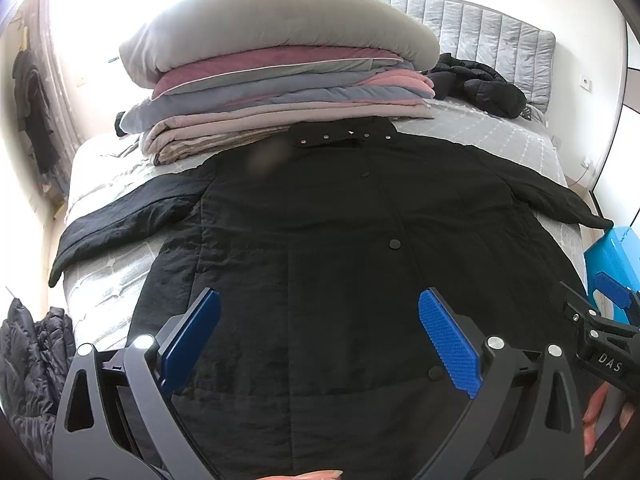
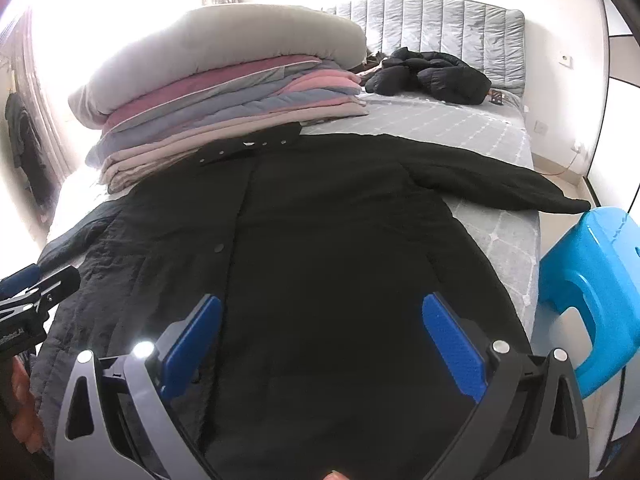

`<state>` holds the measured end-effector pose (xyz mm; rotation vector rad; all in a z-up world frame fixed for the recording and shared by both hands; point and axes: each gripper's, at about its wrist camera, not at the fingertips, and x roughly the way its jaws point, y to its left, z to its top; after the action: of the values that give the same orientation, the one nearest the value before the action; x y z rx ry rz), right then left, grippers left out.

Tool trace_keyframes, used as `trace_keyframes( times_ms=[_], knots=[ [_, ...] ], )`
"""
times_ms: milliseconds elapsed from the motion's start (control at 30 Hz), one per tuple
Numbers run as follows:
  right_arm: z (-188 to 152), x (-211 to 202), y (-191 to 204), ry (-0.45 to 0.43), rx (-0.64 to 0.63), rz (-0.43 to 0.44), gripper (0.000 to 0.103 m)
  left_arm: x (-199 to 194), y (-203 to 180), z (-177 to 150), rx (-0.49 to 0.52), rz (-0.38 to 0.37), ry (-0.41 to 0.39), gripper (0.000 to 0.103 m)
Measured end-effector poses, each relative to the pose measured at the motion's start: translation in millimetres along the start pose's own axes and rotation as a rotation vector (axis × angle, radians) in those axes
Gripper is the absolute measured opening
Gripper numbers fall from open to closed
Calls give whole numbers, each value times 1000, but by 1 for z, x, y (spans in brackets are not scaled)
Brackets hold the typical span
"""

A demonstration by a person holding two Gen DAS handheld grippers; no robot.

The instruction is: Fold large clothes

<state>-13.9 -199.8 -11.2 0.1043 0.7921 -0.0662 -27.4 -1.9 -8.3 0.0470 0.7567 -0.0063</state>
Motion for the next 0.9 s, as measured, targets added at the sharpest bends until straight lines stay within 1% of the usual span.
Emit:
trace_keyframes(
  times_ms=[200,700,833,900],
  knots=[
    [0,2,1,13,-7,-16,97,2,0,0,0,2,5,96],
    [0,5,-2,43,7,-1,97,8,-1,-3,5,3,20,96],
    [6,5,-22,61,96,87,97,12,3,-3,-6,1,33,96],
    [14,6,-52,75,216,166,97,15,4,-3,-12,-3,45,96]
  ],
)
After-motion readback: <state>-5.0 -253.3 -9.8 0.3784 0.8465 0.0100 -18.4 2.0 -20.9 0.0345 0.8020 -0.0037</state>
